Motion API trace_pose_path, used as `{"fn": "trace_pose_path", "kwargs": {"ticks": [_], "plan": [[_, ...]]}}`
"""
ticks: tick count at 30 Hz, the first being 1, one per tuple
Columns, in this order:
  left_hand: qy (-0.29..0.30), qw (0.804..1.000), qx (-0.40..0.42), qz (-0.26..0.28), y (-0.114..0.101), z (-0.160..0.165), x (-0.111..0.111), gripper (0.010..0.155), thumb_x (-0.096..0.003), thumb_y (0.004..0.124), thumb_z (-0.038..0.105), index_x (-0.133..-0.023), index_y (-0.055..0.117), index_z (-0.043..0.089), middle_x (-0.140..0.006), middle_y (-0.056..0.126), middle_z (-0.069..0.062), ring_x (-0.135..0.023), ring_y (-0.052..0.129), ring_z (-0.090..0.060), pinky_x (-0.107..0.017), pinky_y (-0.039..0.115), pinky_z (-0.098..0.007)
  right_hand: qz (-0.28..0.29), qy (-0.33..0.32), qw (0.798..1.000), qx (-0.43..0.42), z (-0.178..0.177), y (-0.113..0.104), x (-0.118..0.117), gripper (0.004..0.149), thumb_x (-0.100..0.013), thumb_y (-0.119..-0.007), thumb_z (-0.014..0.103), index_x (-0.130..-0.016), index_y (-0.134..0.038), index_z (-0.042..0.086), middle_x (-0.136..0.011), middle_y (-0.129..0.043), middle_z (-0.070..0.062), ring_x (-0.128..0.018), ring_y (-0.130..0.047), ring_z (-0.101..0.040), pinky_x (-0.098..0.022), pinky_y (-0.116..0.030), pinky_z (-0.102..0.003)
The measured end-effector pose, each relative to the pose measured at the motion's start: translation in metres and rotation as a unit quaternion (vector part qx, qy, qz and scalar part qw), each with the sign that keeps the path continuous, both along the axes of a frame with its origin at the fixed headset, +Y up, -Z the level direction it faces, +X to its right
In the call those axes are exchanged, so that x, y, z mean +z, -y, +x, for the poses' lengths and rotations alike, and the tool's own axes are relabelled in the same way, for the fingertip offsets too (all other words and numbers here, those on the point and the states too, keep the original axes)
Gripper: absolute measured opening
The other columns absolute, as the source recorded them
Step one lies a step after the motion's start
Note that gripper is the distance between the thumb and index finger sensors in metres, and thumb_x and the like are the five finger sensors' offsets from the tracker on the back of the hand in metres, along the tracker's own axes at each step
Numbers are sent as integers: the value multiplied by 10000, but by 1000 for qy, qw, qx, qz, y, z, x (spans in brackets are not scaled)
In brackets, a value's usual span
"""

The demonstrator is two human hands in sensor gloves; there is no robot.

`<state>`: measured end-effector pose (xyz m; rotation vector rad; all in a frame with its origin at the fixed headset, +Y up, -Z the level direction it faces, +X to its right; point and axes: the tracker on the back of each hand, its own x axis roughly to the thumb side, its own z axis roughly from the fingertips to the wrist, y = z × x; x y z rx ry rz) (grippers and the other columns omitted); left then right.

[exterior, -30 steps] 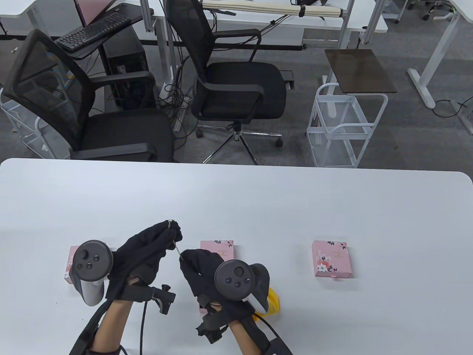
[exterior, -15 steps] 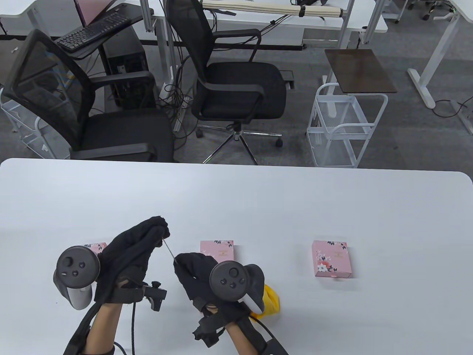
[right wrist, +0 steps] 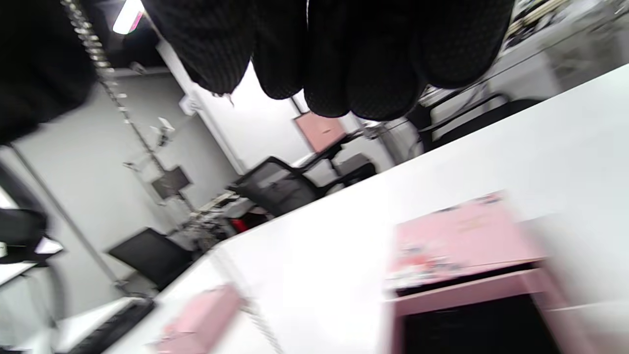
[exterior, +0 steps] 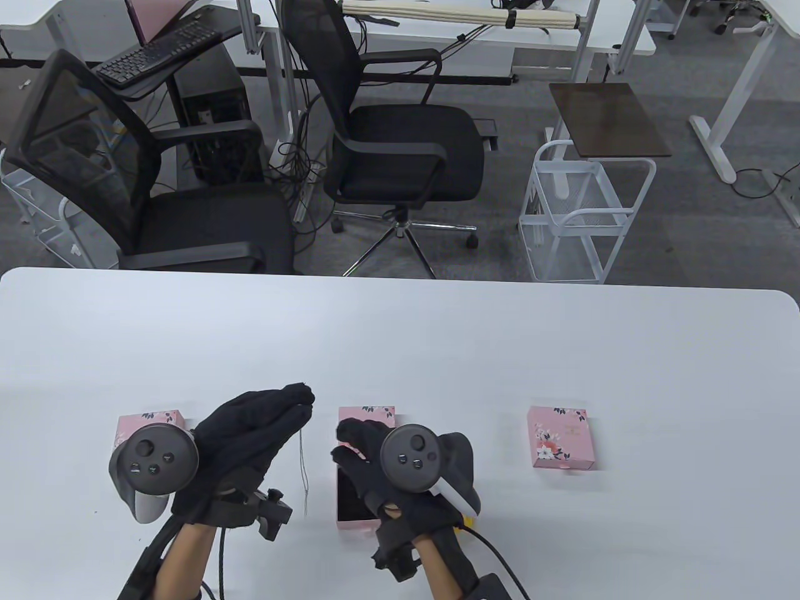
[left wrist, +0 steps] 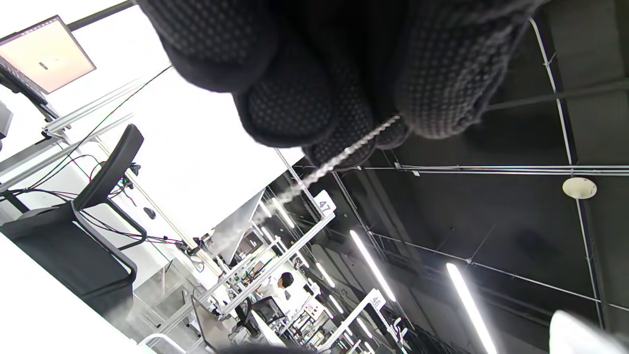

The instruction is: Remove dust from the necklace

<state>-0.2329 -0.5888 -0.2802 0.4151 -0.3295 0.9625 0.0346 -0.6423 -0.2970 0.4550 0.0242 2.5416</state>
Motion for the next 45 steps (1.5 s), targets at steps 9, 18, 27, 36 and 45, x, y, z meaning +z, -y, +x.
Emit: {"fn": "trace_pose_path", "kwargs": {"ticks": [9, 18, 27, 36, 45], "plan": [[4, 1000, 12, -6, 0, 1, 1, 374, -506, 922, 492, -834, 951, 314, -758, 1070, 25, -608, 1006, -161, -435, 875, -343, -129, 54, 963, 229, 71, 72, 6, 670, -631, -790, 395, -1149, -526, 60, -1134, -572, -320, -900, -672, -583, -660, -619, -633], [28, 999, 30, -24, 1, 5, 2, 371, -519, 911, 487, -842, 945, 308, -766, 1066, 20, -619, 1004, -170, -442, 873, -353, -66, 34, 926, 370, 46, 113, 8, 549, -627, -764, 355, -1110, -589, 163, -1061, -695, -233, -827, -799, -467, -616, -711, -543], [30, 996, 74, -37, 2, -1, -1, 364, -532, 896, 481, -850, 935, 308, -788, 1057, 18, -651, 997, -179, -467, 869, -370, -25, 70, 997, 27, 52, 46, 1, 545, -636, -750, 343, -1100, -607, 95, -1021, -738, -249, -789, -826, -468, -587, -730, -534], [11, 993, 100, -54, 10, -4, -7, 364, -544, 878, 483, -863, 919, 313, -843, 1030, 31, -735, 970, -222, -527, 851, -411, 58, -15, 932, -359, -6, -30, 12, 545, -658, -692, 314, -1122, -551, 66, -1060, -667, -283, -830, -767, -508, -612, -692, -566], [-1, 991, 108, -74, 18, 3, -11, 367, -541, 877, 492, -858, 923, 311, -842, 1030, 10, -725, 980, -219, -518, 857, -413, 125, -33, 959, -252, -42, -32, 18, 581, -651, -685, 312, -1140, -508, 53, -1101, -603, -304, -863, -738, -527, -630, -676, -583]]}}
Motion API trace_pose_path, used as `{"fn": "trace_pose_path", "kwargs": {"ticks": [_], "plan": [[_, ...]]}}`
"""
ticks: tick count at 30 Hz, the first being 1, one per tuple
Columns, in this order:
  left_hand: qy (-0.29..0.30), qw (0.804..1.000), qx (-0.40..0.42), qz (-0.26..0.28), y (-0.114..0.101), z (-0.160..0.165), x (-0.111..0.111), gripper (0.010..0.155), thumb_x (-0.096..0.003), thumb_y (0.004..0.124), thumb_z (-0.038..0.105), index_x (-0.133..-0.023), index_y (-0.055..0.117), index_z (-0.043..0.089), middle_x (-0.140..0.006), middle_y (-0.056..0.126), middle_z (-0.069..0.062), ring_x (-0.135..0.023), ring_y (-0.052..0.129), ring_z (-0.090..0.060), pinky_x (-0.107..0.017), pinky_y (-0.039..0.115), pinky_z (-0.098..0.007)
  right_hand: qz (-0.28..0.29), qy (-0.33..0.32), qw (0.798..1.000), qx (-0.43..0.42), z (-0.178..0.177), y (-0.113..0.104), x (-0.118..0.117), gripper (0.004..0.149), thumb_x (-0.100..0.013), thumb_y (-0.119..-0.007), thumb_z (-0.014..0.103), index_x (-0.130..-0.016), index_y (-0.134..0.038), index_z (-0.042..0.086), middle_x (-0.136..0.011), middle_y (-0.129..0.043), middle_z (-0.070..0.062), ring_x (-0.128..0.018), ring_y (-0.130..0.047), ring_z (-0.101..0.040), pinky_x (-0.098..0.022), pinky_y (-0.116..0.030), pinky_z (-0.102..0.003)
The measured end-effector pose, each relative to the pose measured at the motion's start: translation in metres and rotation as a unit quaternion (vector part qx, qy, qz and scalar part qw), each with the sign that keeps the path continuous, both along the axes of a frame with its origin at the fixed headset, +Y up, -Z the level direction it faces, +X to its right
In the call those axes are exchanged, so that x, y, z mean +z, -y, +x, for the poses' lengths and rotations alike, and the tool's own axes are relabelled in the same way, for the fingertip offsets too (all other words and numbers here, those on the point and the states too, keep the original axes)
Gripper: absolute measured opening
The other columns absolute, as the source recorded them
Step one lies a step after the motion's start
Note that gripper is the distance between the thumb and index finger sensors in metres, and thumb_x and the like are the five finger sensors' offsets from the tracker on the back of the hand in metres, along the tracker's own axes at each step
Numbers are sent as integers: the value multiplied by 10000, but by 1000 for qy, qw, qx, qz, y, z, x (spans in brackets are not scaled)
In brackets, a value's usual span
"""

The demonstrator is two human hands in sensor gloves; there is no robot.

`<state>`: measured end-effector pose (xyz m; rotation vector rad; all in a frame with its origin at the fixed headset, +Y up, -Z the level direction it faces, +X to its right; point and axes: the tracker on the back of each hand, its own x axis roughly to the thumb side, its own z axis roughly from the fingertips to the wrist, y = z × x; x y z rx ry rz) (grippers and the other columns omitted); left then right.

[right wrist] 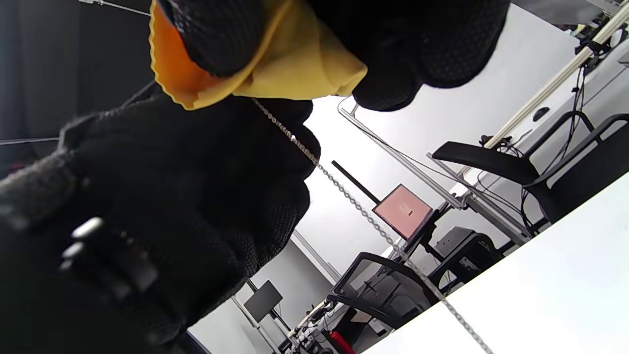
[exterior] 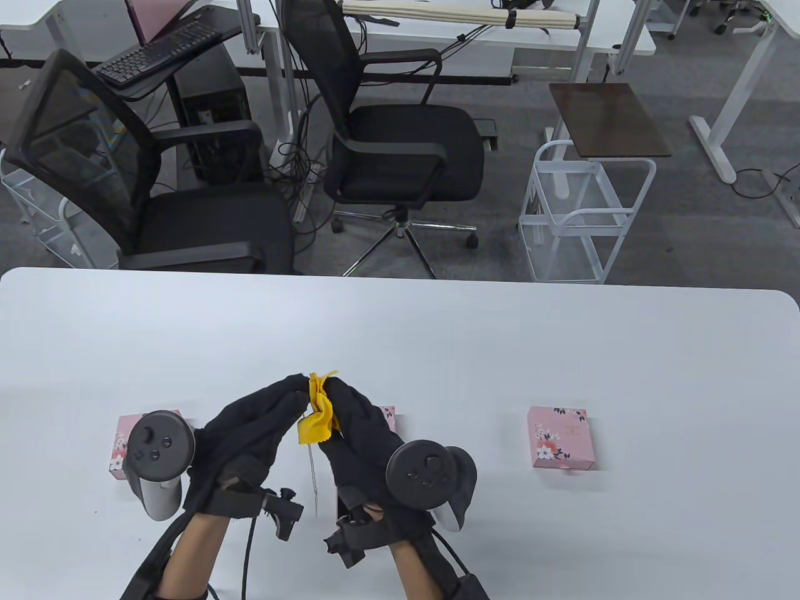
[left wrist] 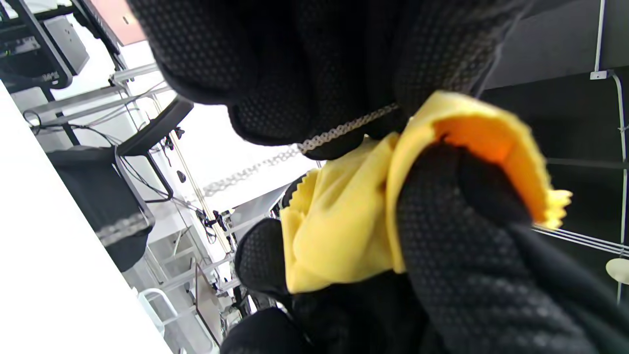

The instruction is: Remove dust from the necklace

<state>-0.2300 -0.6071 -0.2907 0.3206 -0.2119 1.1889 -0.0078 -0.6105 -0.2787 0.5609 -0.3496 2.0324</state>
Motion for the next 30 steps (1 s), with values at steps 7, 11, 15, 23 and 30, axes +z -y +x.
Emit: {"fn": "trace_pose_path", "kwargs": {"ticks": [7, 11, 15, 23, 30], "plan": [[-4, 1000, -26, 5, 0, 6, 3, 377, -539, 884, 489, -860, 919, 294, -874, 1004, -9, -753, 965, -244, -537, 850, -425, 14, 13, 999, 30, -11, 0, 7, 682, -625, -772, 280, -1134, -444, -32, -1088, -576, -386, -852, -748, -542, -619, -696, -577], [5, 1000, -25, 6, -1, 11, 5, 381, -540, 887, 485, -868, 906, 292, -897, 985, -11, -777, 950, -251, -553, 838, -437, 43, 69, 996, 28, -13, 0, 12, 700, -593, -822, 314, -1114, -507, -32, -1052, -649, -372, -809, -801, -516, -589, -730, -552], [41, 999, -10, -9, 0, 12, 3, 383, -542, 887, 483, -869, 906, 286, -932, 962, -32, -825, 911, -278, -587, 810, -460, 53, 104, 993, 25, -11, 0, 14, 705, -560, -872, 329, -1095, -567, -15, -1016, -711, -344, -765, -843, -486, -561, -754, -533], [42, 999, -23, 15, 0, 20, 7, 377, -548, 883, 485, -865, 912, 284, -1116, 762, -78, -959, 748, -369, -663, 712, -540, 60, 156, 986, 22, -10, 2, 16, 624, -555, -883, 363, -1031, -679, 14, -897, -834, -260, -667, -899, -421, -527, -777, -515], [48, 998, -39, 32, -5, 18, 9, 365, -543, 886, 486, -867, 914, 320, -1135, 742, -73, -978, 724, -377, -677, 694, -551, 25, 106, 994, -10, -7, 6, 9, 454, -616, -817, 344, -984, -734, 91, -868, -853, -209, -661, -895, -406, -539, -770, -518]]}}
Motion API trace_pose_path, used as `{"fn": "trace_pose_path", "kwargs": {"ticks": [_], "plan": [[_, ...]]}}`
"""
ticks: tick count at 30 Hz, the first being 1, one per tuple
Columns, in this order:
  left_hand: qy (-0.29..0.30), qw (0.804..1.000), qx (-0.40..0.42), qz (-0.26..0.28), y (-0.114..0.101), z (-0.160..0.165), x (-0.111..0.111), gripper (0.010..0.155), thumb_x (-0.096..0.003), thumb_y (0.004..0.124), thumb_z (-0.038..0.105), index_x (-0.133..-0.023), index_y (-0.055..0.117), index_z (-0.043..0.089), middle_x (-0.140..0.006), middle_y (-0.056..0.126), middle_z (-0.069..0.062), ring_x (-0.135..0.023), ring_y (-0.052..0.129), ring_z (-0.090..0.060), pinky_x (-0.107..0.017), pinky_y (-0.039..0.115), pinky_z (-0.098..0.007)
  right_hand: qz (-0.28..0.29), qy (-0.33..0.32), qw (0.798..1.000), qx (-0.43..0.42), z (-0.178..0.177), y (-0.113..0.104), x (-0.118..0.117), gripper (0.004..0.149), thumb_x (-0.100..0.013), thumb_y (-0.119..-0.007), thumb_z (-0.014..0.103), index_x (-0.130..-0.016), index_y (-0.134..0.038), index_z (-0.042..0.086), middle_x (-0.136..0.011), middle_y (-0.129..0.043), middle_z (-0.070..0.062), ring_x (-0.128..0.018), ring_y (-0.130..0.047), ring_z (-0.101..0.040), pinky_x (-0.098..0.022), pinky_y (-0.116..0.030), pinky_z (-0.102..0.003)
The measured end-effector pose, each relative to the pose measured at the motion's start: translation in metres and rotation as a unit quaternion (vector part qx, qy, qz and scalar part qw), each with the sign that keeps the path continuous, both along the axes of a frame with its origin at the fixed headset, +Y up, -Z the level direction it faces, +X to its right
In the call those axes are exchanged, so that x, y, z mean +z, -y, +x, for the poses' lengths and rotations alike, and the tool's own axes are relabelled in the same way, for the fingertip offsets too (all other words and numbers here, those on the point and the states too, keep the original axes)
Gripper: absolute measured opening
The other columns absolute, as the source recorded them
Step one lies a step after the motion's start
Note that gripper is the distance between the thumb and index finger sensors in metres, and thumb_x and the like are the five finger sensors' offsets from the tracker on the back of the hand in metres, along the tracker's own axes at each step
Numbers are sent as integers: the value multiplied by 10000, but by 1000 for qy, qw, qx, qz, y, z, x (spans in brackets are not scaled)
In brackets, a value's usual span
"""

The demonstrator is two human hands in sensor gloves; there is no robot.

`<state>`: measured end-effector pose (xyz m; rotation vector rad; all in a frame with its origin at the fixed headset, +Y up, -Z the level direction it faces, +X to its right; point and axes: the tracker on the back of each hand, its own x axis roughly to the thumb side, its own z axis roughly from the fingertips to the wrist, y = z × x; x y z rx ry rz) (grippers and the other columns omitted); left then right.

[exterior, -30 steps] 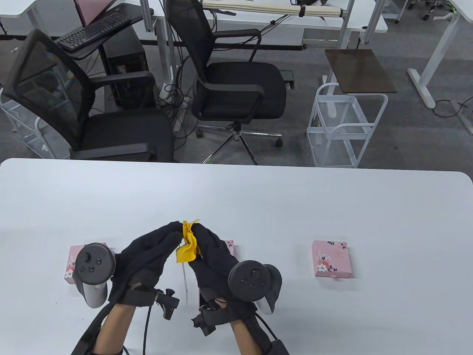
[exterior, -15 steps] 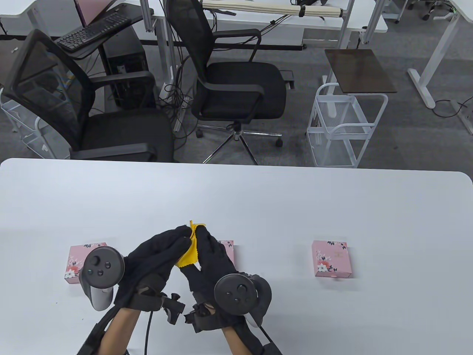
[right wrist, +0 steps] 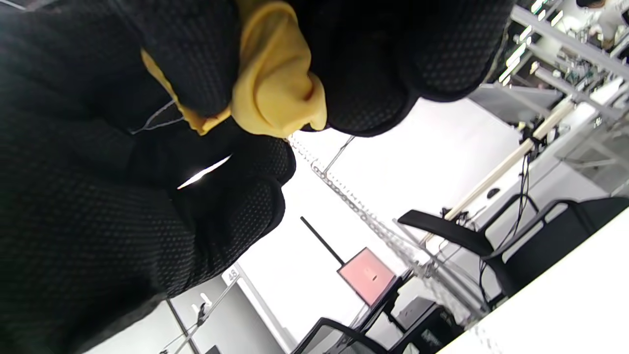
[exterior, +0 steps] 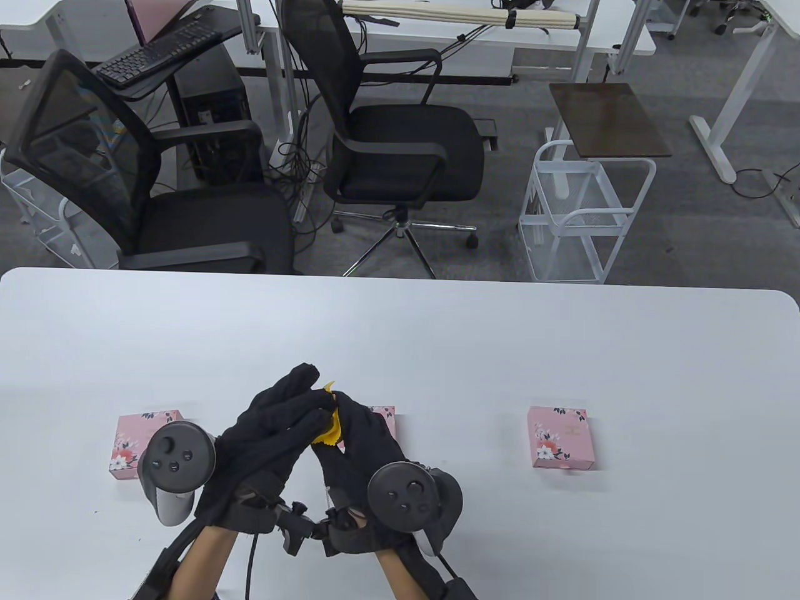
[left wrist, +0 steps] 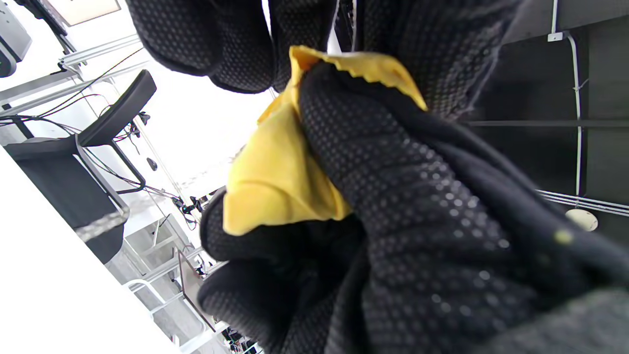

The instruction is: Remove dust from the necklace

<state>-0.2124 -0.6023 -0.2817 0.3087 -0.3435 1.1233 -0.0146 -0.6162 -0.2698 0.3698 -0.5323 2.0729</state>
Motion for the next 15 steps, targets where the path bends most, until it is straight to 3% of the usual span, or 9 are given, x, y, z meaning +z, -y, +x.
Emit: {"fn": "trace_pose_path", "kwargs": {"ticks": [9, 15], "plan": [[-14, 999, -22, 29, -3, -2, 2, 353, -530, 899, 475, -852, 926, 335, -1063, 850, -41, -947, 784, -343, -664, 721, -533, -7, -34, 999, -1, 1, -1, -2, 387, -644, -757, 269, -995, -733, 107, -914, -844, -233, -689, -900, -434, -544, -771, -527], [-23, 999, -25, 38, -5, -3, 4, 354, -531, 898, 472, -849, 932, 319, -1027, 892, -7, -924, 819, -321, -654, 737, -520, 0, -34, 999, 24, 1, -2, -2, 389, -650, -752, 324, -969, -763, 103, -835, -900, -206, -624, -933, -396, -519, -787, -511]]}}
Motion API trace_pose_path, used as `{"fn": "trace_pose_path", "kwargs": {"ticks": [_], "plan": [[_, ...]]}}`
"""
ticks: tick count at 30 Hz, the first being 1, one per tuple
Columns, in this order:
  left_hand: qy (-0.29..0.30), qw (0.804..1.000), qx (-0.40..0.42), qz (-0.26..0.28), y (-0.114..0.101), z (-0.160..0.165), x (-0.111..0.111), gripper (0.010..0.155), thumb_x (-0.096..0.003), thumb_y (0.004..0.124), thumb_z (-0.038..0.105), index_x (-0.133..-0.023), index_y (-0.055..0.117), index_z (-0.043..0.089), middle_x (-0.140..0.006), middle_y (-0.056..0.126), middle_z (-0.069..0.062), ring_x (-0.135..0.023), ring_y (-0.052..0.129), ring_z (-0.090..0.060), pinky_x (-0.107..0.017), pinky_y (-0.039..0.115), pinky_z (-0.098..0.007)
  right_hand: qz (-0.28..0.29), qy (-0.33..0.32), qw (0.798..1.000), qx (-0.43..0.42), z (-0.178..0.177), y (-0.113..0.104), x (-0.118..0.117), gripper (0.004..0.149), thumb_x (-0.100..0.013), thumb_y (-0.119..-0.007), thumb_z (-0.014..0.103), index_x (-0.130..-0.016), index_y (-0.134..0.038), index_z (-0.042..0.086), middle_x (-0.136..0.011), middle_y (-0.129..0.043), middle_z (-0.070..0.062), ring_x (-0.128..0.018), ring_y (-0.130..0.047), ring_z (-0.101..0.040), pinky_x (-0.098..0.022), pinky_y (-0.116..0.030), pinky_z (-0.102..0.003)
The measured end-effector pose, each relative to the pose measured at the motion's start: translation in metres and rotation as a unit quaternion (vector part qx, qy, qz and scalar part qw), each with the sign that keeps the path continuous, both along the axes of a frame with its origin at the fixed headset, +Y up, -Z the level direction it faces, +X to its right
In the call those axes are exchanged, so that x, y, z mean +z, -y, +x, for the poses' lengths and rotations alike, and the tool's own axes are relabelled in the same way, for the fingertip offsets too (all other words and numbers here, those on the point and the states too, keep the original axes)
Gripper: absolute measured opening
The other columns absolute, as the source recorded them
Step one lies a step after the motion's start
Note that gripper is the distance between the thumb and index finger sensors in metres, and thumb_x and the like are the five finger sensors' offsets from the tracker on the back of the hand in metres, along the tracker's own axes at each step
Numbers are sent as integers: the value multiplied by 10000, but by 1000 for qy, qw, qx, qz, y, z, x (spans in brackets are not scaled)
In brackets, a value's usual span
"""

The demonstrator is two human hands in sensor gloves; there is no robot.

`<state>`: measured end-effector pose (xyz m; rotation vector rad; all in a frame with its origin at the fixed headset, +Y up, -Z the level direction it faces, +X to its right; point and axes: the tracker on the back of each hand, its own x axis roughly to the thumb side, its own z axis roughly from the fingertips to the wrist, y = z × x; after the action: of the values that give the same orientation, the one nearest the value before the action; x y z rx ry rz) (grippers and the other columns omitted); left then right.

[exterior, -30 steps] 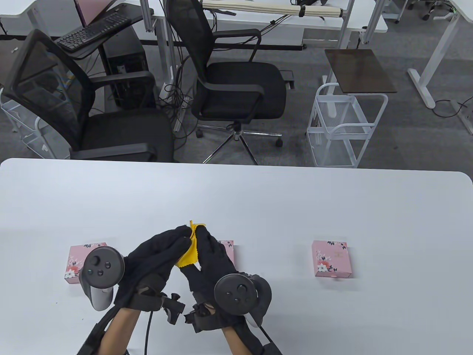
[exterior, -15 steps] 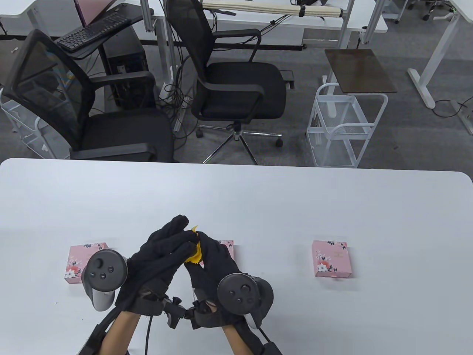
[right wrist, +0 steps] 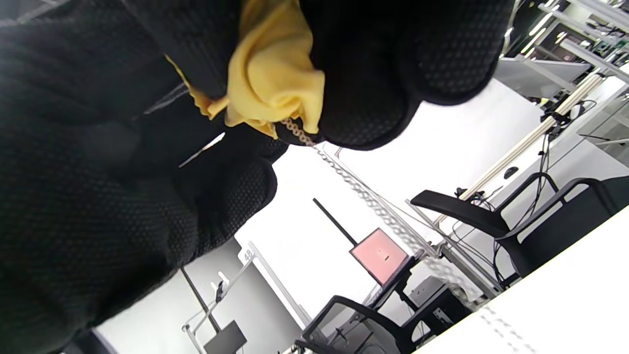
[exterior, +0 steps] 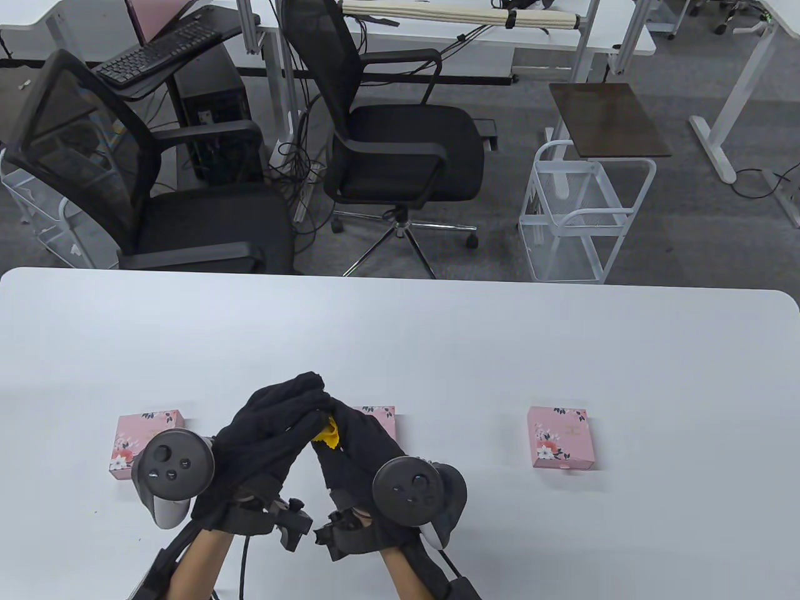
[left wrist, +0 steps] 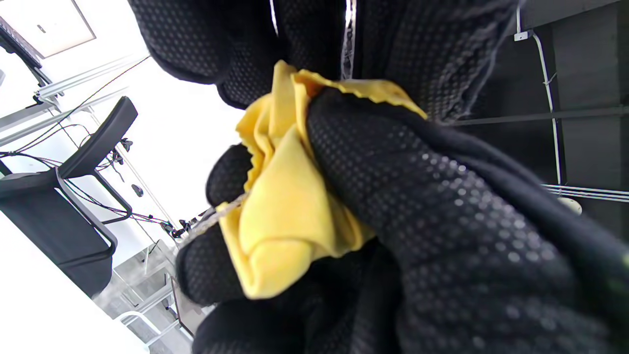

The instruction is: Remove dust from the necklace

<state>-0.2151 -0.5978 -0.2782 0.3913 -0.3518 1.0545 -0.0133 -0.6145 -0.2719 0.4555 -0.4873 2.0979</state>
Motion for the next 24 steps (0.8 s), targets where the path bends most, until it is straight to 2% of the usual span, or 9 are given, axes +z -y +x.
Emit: {"fn": "trace_pose_path", "kwargs": {"ticks": [1, 3, 8, 14, 18, 22, 24], "plan": [[-3, 1000, -4, 1, 0, 0, 0, 355, -531, 897, 474, -849, 931, 319, -1020, 898, -32, -921, 823, -319, -652, 740, -517, -5, -21, 1000, 11, -1, -2, 0, 393, -642, -759, 292, -990, -745, 110, -883, -871, -218, -667, -912, -421, -537, -772, -526], [-4, 1000, -5, 2, 0, 0, 0, 353, -531, 897, 473, -848, 932, 321, -1014, 905, -2, -916, 829, -315, -650, 743, -516, -3, -17, 1000, 20, -1, -3, 1, 404, -633, -772, 252, -1010, -727, 114, -937, -834, -226, -717, -886, -445, -542, -764, -522], [-2, 1000, -1, 4, 0, 0, 0, 356, -531, 894, 478, -847, 933, 319, -989, 930, -1, -907, 844, -304, -646, 748, -512, -3, -9, 1000, 13, 0, -1, -1, 400, -642, -741, 327, -974, -757, 104, -833, -900, -199, -620, -932, -390, -498, -793, -487], [-8, 1000, -7, 6, -1, -1, 1, 353, -529, 900, 469, -841, 940, 309, -975, 943, 4, -901, 852, -296, -643, 753, -507, -6, -27, 999, 29, -1, -3, -1, 402, -631, -758, 248, -1008, -721, 112, -929, -838, -220, -714, -884, -442, -540, -763, -519], [-10, 1000, -1, 12, -3, -2, 2, 352, -530, 898, 469, -841, 938, 310, -964, 951, 8, -895, 860, -288, -640, 757, -504, -19, -23, 1000, -2, 1, 2, -3, 393, -645, -741, 342, -953, -774, 99, -797, -919, -187, -598, -938, -384, -497, -793, -494], [-13, 1000, -1, 14, -4, -3, 3, 354, -528, 897, 470, -840, 940, 308, -958, 956, 8, -891, 864, -284, -638, 760, -500, -16, -33, 999, 23, -1, -1, -3, 395, -636, -759, 270, -998, -734, 113, -912, -854, -210, -703, -895, -434, -537, -766, -519], [-13, 1000, 7, 15, -5, -4, 3, 355, -529, 896, 469, -841, 939, 307, -953, 960, 7, -887, 867, -283, -635, 763, -499, -6, -22, 999, 24, -1, 0, -2, 399, -634, -767, 302, -986, -748, 116, -881, -878, -196, -678, -912, -413, -529, -776, -510]]}}
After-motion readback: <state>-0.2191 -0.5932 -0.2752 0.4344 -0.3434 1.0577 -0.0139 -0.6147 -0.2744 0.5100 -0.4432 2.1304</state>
